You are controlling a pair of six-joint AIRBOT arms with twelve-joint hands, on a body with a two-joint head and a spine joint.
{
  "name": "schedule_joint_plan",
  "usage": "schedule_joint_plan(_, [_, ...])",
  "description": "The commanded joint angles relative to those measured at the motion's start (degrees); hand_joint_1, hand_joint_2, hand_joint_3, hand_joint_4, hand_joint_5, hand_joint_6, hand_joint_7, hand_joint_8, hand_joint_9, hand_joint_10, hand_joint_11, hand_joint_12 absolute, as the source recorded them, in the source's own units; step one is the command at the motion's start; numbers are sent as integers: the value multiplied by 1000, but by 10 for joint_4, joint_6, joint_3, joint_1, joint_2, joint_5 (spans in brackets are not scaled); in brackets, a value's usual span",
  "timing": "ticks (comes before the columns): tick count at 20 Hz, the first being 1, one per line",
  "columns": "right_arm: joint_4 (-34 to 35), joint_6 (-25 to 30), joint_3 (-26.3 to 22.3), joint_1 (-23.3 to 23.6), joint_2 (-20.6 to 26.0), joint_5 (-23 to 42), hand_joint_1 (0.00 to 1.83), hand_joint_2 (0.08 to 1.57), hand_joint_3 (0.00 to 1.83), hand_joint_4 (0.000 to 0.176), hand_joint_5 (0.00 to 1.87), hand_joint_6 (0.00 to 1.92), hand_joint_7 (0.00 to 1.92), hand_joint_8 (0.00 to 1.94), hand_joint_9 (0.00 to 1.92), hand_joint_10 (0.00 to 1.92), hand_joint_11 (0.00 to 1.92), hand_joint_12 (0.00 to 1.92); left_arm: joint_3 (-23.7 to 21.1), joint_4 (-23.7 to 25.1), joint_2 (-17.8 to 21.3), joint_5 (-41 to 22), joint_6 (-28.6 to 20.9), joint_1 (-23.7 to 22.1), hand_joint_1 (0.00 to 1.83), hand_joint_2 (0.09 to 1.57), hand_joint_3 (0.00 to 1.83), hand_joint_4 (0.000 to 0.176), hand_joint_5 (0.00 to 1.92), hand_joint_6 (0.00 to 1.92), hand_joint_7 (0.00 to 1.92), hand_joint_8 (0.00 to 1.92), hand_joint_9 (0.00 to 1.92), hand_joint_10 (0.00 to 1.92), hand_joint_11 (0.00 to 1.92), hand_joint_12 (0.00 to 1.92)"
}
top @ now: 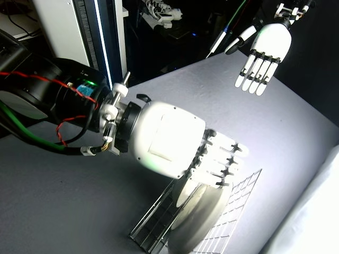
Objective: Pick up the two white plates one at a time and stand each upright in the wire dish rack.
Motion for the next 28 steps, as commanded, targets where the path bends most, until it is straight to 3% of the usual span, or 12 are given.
schedule_joint_plan(1, [-15, 3, -4, 12, 5, 74, 1110, 925, 0, 0, 5, 0, 1, 0, 1, 0, 0, 151, 3, -44, 10, -13, 7, -7, 0, 1123, 1, 0, 0, 0, 0, 0, 0, 0, 0, 0])
schedule_joint_plan(4, [-84, 3, -13, 21, 5, 92, 1145, 863, 0, 0, 0, 0, 0, 0, 0, 0, 5, 7, 9, -42, 13, -17, 12, -7, 0, 1122, 1, 0, 0, 0, 0, 0, 0, 0, 0, 0])
schedule_joint_plan(11, [-327, 3, -20, 11, 6, 174, 1046, 855, 0, 0, 0, 0, 0, 0, 0, 0, 0, 0, 16, -36, 15, -21, 24, 8, 0, 1110, 0, 0, 0, 0, 0, 0, 0, 0, 0, 0])
schedule_joint_plan(18, [-493, 6, -18, 6, 10, 246, 1035, 846, 0, 0, 0, 0, 0, 0, 0, 0, 0, 0, 9, -36, 18, -18, 23, 16, 0, 1127, 4, 0, 0, 0, 0, 0, 0, 0, 0, 0])
schedule_joint_plan(22, [-513, -17, -17, -23, 14, 273, 1093, 823, 0, 0, 0, 0, 0, 0, 0, 0, 0, 0, 16, -37, 18, -18, 23, 14, 0, 1114, 0, 0, 0, 0, 0, 0, 0, 0, 0, 0])
schedule_joint_plan(28, [-520, -17, -12, -26, 13, 277, 1069, 838, 0, 0, 0, 0, 0, 0, 0, 0, 0, 0, 16, -37, 17, -20, 23, 14, 0, 1107, 0, 0, 0, 0, 0, 0, 0, 0, 0, 0])
